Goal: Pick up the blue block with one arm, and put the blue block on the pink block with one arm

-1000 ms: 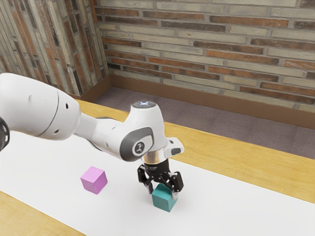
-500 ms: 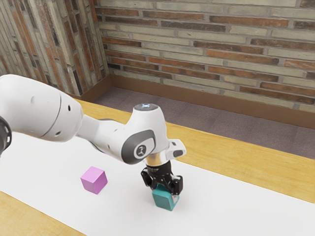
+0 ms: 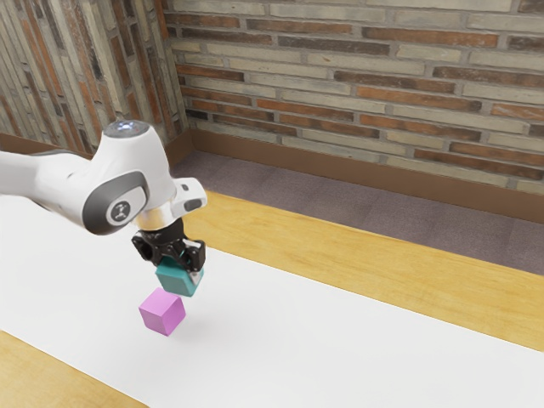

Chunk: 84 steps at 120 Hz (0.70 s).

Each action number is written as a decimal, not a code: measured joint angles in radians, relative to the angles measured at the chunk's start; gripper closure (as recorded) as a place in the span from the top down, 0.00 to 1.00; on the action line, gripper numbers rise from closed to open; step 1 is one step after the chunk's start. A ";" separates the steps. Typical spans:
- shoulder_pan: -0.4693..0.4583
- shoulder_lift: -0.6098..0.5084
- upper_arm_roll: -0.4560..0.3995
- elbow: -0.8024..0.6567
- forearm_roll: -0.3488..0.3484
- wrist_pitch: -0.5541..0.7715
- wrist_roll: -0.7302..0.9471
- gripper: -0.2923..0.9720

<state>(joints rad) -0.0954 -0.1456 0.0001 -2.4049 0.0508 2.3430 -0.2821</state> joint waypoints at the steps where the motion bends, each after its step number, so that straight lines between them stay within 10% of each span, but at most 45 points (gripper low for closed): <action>1: 0.004 0.000 0.000 0.000 0.002 -0.001 0.000 0.50; 84: 0.158 0.019 0.000 0.002 0.074 -0.019 0.126 0.50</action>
<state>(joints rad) 0.0624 -0.1268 0.0005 -2.4026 0.1247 2.3238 -0.1561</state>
